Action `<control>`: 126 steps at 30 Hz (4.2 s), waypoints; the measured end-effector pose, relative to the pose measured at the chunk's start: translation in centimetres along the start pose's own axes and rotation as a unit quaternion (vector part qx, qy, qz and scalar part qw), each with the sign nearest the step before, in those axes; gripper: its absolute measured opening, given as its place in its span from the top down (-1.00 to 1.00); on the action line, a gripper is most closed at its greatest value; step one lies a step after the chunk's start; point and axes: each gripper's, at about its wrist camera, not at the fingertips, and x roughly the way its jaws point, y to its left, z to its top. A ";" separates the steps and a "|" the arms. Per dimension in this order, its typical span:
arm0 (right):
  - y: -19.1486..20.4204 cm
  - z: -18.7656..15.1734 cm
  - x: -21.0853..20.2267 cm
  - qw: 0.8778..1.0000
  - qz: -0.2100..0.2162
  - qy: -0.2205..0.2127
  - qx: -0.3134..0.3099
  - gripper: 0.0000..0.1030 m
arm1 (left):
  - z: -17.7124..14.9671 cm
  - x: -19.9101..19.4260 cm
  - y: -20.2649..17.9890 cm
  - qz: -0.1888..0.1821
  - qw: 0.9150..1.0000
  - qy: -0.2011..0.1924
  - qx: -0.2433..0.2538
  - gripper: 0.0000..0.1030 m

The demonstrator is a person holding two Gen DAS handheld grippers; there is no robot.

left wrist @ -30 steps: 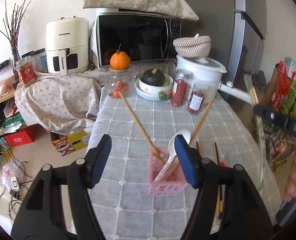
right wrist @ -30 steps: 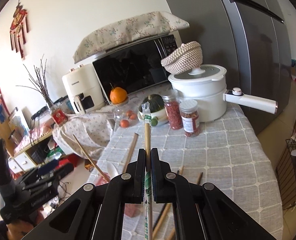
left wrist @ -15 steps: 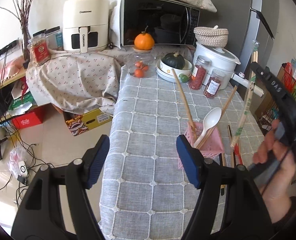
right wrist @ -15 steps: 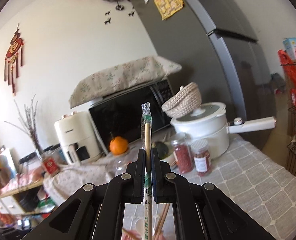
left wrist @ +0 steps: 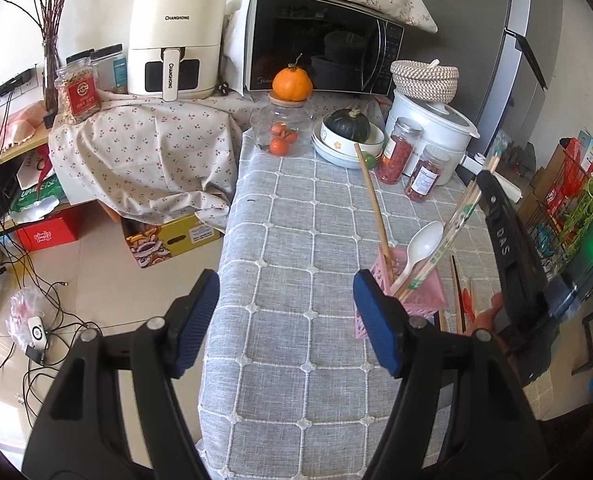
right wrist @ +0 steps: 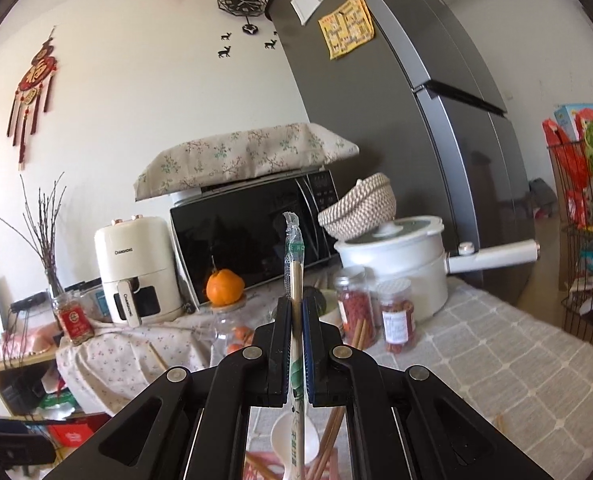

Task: Organize utensils
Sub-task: 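Release the spoon into the basket with the left gripper while the right gripper lowers and releases its chopstick there, then move both grippers back toward the remaining chopsticks and red spoon, then grasp the red spoon with the right gripper while the left gripper grasps a plain wooden chopstick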

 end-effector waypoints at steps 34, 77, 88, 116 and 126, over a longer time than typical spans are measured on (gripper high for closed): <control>-6.7 7.4 -2.3 0.970 0.022 0.211 -0.116 -0.52 | -1.2 2.0 -6.4 -0.018 0.999 0.046 0.012 -0.68; -17.1 -6.6 8.2 0.801 -0.045 0.596 -0.039 0.76 | -5.2 6.6 -14.8 -0.034 0.980 0.136 0.142 -0.69; -19.2 -3.4 6.0 0.820 -0.027 0.571 -0.016 0.85 | -6.1 6.1 -17.3 -0.046 0.977 0.131 0.162 -0.69; -28.9 1.2 2.9 0.837 -0.021 0.546 0.031 0.84 | -5.0 18.8 -29.8 -0.095 0.937 0.275 0.194 0.84; -29.1 0.6 3.0 0.832 -0.024 0.553 0.030 0.85 | -5.4 20.3 -31.0 -0.047 0.928 0.286 0.232 0.84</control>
